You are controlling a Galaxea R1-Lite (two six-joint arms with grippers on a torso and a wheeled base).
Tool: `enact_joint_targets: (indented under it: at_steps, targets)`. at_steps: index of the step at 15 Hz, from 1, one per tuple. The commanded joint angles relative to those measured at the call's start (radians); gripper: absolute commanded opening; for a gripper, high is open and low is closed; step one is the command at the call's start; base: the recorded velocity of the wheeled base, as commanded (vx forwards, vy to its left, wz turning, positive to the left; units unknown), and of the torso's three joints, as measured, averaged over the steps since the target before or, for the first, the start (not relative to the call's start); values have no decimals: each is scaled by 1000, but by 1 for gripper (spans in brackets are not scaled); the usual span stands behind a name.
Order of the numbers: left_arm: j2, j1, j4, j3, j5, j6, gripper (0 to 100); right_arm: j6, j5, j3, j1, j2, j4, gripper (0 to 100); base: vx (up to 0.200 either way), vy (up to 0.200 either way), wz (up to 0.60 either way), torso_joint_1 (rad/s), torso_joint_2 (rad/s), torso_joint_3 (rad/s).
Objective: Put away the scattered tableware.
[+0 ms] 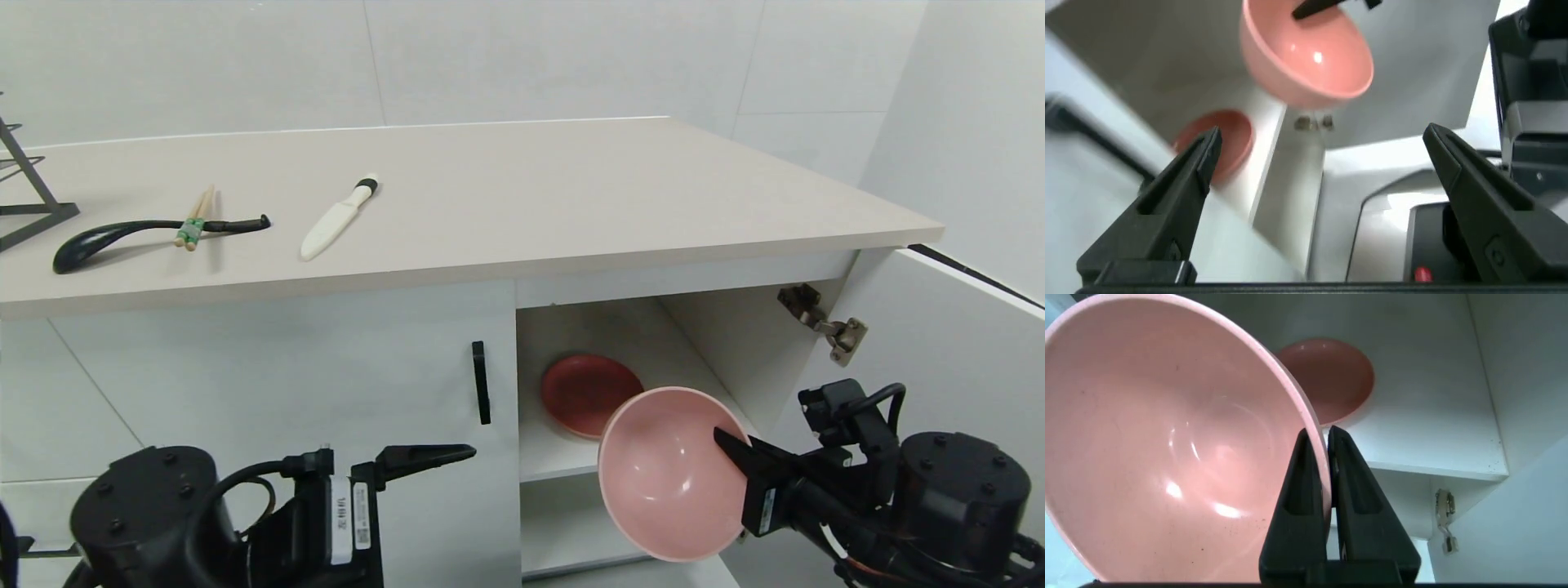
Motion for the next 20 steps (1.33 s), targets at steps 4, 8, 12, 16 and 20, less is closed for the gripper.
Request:
enact_joint_targets:
  at_steps: [4,8,12,16,20]
  targets:
    - [-129,37,-1,24,1,-7,100,32,0,-5,-2,4,-1,0,0,0,0,0,0,0]
    - [-194,104,-1,24,2,-11,100,34,-3,15,-2,2,-1,0,0,0,0,0,0,0]
    - [-214,55,-1,24,2,-93,100,134,-2,-47,-6,63,-1,0,0,0,0,0,0,0]
    - [-254,39,26,24,4,-176,100,155,0,-156,-14,183,-1,0,0,0,0,0,0,0]
    - [-560,77,488,24,4,-183,100,158,1,-275,-80,320,-1,0,0,0,0,0,0,0]
